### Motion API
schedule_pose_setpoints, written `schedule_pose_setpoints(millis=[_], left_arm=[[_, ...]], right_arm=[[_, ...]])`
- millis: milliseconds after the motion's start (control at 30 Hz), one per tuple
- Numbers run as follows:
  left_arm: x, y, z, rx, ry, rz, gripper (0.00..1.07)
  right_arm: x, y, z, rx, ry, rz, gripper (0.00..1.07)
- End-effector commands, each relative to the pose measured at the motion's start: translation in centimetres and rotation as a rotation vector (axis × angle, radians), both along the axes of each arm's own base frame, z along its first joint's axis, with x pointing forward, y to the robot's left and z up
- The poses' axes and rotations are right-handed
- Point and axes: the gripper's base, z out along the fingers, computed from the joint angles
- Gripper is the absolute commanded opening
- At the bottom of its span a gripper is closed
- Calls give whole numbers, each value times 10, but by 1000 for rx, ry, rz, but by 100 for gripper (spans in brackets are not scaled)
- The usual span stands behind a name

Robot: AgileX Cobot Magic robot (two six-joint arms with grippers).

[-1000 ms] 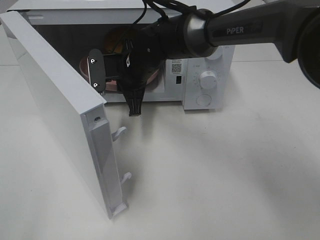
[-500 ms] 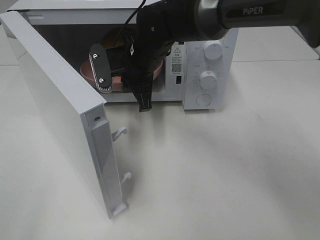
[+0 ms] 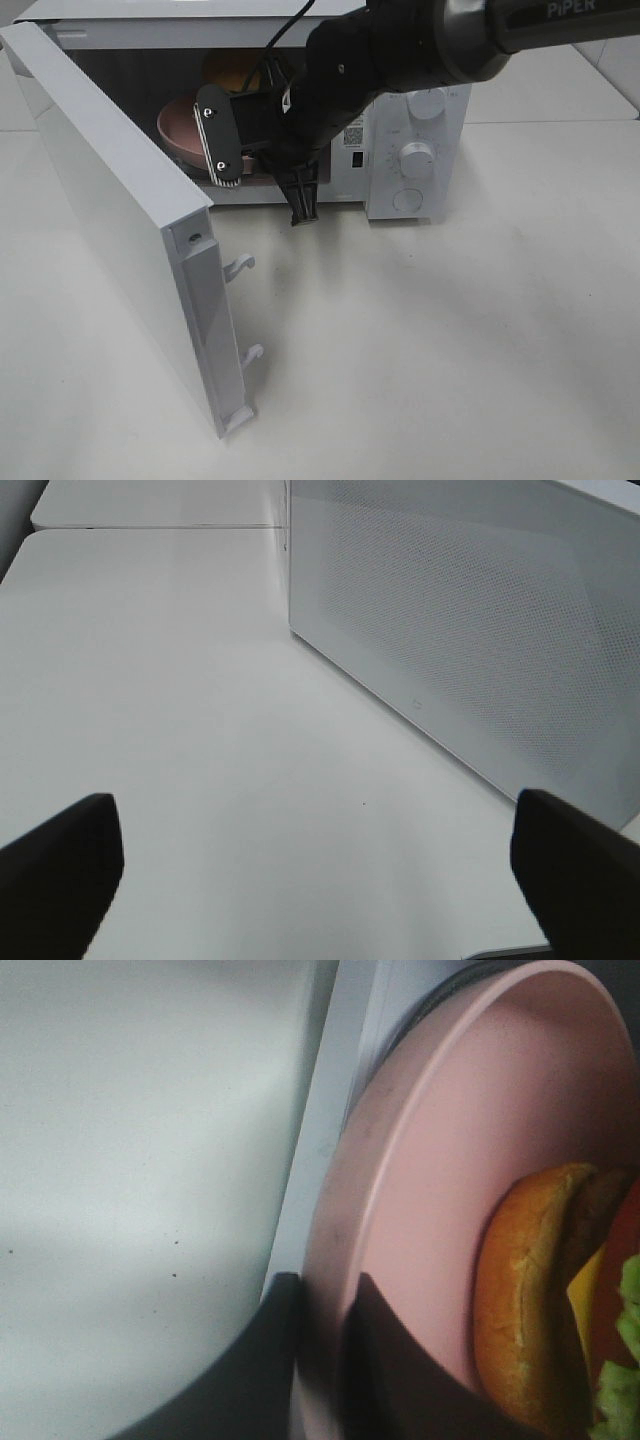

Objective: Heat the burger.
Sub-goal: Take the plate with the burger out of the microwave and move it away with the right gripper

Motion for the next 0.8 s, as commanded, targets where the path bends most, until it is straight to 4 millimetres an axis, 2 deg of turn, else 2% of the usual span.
schedule_pose_setpoints(millis=[33, 367, 800], left_arm=[[0, 0, 0, 1, -7, 1, 98], [0, 0, 0, 1, -7, 1, 98], [0, 0, 0, 1, -7, 1, 98]], right_arm=[[1, -6, 19, 68, -120, 18, 0], [-19, -31, 18, 104, -197, 37, 0], [-41, -43, 28, 55, -340, 175, 0]])
